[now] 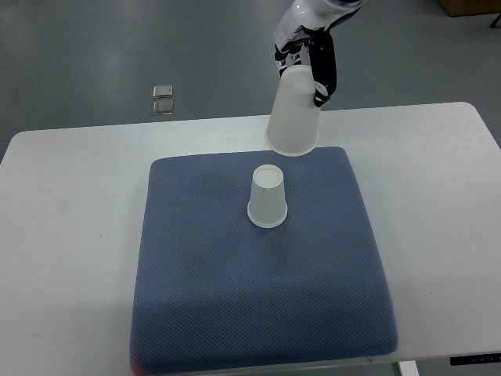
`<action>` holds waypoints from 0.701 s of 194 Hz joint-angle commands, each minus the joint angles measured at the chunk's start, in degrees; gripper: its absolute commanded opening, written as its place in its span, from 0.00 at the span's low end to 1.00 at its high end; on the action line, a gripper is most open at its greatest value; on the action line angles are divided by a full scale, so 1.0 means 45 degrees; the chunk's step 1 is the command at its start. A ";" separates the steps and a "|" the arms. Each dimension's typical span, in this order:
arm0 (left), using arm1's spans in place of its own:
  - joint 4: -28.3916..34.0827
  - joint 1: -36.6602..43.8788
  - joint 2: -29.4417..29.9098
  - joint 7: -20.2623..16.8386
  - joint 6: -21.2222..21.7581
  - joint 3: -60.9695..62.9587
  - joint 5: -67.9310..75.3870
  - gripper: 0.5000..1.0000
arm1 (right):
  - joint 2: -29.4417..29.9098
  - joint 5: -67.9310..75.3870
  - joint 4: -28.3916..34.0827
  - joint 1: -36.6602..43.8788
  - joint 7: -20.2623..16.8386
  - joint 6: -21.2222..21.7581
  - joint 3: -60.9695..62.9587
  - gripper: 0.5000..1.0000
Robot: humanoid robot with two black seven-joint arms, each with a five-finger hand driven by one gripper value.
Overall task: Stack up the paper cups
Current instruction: 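Lift the held cup and carry it over the cup on the pad, then lower the held cup down onto the upside-down cup on the pad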
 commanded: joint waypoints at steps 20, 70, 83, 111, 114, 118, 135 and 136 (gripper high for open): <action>0.0060 -0.0007 0.0000 0.0000 0.0000 -0.0013 -0.0001 1.00 | 0.0825 0.0187 -0.0840 -0.0735 0.0006 -0.0082 0.0342 0.32; 0.0041 0.0013 0.0000 0.0000 0.0000 -0.0013 -0.0001 1.00 | 0.1372 0.0167 -0.0938 -0.1517 0.0006 -0.0590 0.0322 0.33; 0.0060 -0.0007 0.0000 0.0000 0.0000 -0.0013 -0.0001 1.00 | 0.1431 0.0167 -0.0938 -0.1693 0.0006 -0.0727 0.0303 0.33; 0.0060 0.0013 0.0000 0.0000 0.0000 -0.0013 -0.0001 1.00 | 0.1450 0.0167 -0.1055 -0.1966 0.0006 -0.0903 0.0303 0.33; 0.0080 0.0013 0.0000 0.0000 0.0000 -0.0033 -0.0001 1.00 | 0.1450 0.0167 -0.1055 -0.1966 0.0006 -0.0922 0.0303 0.33; 0.0080 0.0013 0.0000 0.0000 0.0000 -0.0013 -0.0001 1.00 | 0.1450 0.0167 -0.1075 -0.1986 0.0006 -0.0942 0.0264 0.33; 0.0080 0.0013 0.0000 0.0000 0.0000 -0.0033 -0.0001 1.00 | 0.1450 0.0167 -0.1290 -0.2142 0.0006 -0.1040 0.0205 0.33; 0.0080 0.0013 0.0000 0.0000 0.0000 -0.0033 -0.0001 1.00 | 0.1450 0.0167 -0.1309 -0.2181 0.0006 -0.1040 0.0186 0.33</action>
